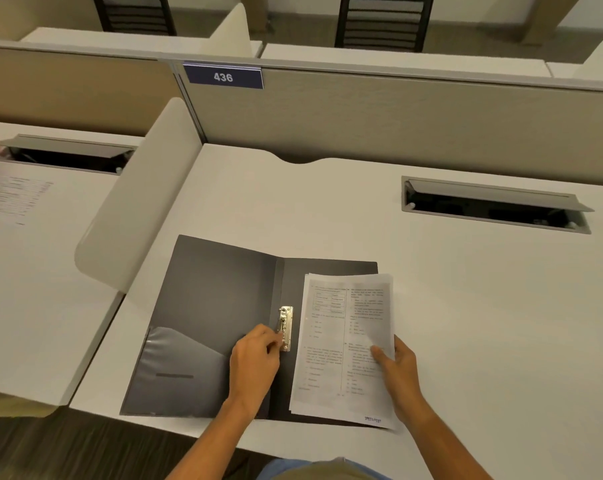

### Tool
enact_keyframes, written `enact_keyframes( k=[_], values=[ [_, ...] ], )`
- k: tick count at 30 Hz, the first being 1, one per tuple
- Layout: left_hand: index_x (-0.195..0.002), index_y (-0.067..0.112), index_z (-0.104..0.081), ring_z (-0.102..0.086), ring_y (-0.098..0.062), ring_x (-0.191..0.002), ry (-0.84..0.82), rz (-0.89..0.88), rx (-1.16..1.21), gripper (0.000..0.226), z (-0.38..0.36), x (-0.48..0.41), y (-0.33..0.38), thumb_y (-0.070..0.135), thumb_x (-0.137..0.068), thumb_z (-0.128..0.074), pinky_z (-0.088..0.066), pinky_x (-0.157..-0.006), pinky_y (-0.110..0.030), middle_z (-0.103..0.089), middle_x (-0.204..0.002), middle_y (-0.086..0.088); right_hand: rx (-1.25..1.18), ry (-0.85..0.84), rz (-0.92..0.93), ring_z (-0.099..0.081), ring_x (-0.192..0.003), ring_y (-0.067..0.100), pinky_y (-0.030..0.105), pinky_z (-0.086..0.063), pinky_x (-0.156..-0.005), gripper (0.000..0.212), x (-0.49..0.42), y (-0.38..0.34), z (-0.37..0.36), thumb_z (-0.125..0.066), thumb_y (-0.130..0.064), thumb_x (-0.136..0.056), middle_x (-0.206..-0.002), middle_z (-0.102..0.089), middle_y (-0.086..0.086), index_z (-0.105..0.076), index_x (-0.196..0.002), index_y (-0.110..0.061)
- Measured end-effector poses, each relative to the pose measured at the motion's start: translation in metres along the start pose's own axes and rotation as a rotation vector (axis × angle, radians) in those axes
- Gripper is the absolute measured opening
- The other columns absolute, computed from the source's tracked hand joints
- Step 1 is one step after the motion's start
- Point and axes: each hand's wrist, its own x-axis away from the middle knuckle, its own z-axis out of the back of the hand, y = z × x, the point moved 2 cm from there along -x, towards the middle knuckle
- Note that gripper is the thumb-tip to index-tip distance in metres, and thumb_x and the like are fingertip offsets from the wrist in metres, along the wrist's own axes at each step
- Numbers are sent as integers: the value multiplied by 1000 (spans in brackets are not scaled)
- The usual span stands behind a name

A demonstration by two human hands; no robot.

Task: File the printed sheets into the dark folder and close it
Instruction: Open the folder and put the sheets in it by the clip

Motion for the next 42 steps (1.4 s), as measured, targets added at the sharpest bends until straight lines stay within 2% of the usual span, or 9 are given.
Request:
enact_keyframes(
  k=[5,12,17,19,21,24,28,34,42],
  values=[
    [-108,21,-82,-73,-9,-86,49,-52,12,15,11,-41,5,24,-93,-80,-64,-84,-25,-79,-101,7,14,7,7,-84,-94,30,58,-69,-79,29,0,-1,-1,-72,-25,-103,-118,-83,-1,-70,-131,-29],
    [-105,20,-82,-72,-17,-87,-22,-91,-115,14,10,-96,23,12,-96,-75,-64,-75,-38,-78,-101,3,36,21,13,-84,-95,27,53,-70,-79,28,1,-2,-2,-70,-24,-104,-118,-83,-1,-70,-132,-27],
    [-128,18,-73,-72,-18,-90,-55,-28,-72,34,12,-103,13,3,-98,-67,-65,-81,-43,-78,-100,1,45,32,9,-84,-95,27,53,-70,-80,28,3,-6,-3,-70,-23,-105,-119,-83,1,-70,-132,-26],
    [-131,16,-71,-70,-16,-90,-40,39,-6,37,19,-93,9,0,-99,-64,-63,-82,-37,-77,-99,1,41,37,-8,-84,-95,29,56,-70,-81,27,3,-7,-4,-70,-22,-105,-120,-82,3,-70,-131,-27],
    [-127,16,-73,-71,-11,-89,-37,82,53,31,26,-72,6,4,-99,-66,-59,-80,-26,-77,-98,2,19,42,-34,-83,-95,32,58,-69,-81,26,4,-10,-3,-70,-19,-105,-120,-82,4,-70,-130,-26],
    [-123,20,-75,-72,-8,-86,-105,111,91,25,29,-27,5,14,-98,-72,-62,-83,-25,-76,-98,8,-22,37,-55,-84,-92,32,53,-70,-76,27,6,-18,-1,-69,-13,-104,-116,-83,4,-70,-130,-24],
    [-136,33,-66,-70,-4,-87,-259,155,98,45,25,31,9,29,-94,-79,-63,-82,-25,-67,-105,19,-57,15,-52,-84,-91,28,43,-70,-70,29,6,-33,-4,-70,-11,-104,-114,-83,4,-69,-130,-24],
    [-161,41,-31,-59,-6,-114,-389,152,30,94,12,63,10,51,-84,-84,-56,-98,-27,-56,-132,19,-49,-21,-56,-84,-92,30,42,-70,-69,32,1,-51,-22,-69,-8,-104,-117,-82,6,-67,-133,-21],
    [-164,37,-23,-39,-10,-143,-380,84,-113,106,9,62,-3,61,-79,-82,-42,-119,-38,-43,-156,13,-5,-36,-112,-81,-97,35,42,-68,-64,31,-3,-55,-29,-67,-10,-105,-121,-80,7,-65,-134,-21]
  ],
)
